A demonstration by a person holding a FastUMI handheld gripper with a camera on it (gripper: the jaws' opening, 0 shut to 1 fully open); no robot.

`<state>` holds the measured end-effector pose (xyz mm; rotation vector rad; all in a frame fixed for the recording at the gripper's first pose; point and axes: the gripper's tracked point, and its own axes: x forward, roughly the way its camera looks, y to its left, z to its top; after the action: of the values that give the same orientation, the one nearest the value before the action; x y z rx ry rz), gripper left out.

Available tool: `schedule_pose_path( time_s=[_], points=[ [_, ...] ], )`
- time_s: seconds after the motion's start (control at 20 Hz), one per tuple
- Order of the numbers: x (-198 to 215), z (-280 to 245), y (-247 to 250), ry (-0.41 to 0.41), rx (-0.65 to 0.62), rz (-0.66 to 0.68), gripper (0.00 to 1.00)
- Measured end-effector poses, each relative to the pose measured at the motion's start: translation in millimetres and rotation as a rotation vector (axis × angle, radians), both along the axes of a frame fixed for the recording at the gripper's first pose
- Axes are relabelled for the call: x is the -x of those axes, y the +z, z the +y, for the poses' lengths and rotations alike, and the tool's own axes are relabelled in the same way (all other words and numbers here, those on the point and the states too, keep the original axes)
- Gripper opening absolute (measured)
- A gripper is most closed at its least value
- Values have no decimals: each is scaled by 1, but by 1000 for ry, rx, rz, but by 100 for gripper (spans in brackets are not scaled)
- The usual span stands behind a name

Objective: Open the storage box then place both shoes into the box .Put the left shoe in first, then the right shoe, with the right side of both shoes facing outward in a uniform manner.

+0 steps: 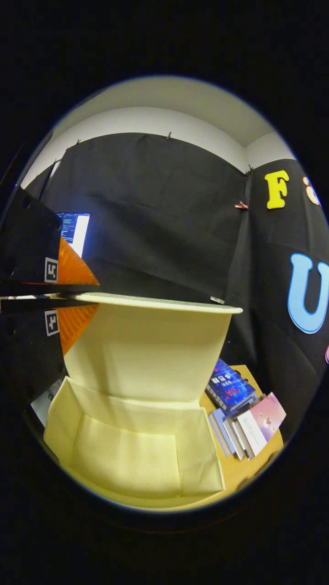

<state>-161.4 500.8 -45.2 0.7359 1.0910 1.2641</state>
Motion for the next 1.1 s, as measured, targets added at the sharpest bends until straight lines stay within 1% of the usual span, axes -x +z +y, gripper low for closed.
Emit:
schedule_pose_path(
  time_s=[0.15, 0.2, 0.45, 0.55, 0.65, 0.7, 0.75, 0.9, 1.0, 1.1],
  points=[
    [6, 32, -6, 14, 1, -33, 7],
    [7, 44, -11, 22, 5, -28, 9],
    [11, 67, -26, 52, 49, 33, 10],
    [7, 66, -30, 47, 65, 18, 31],
    [10, 52, -34, 79, 101, 24, 64],
    [8, 46, -34, 75, 117, 4, 81],
    [-3, 32, -35, 53, 127, -33, 97],
    [-35, -10, -31, -50, 155, -145, 97],
    [-59, -50, -39, -131, 223, -202, 97],
    [-76, -90, -44, -181, 278, -269, 97]
  ],
)
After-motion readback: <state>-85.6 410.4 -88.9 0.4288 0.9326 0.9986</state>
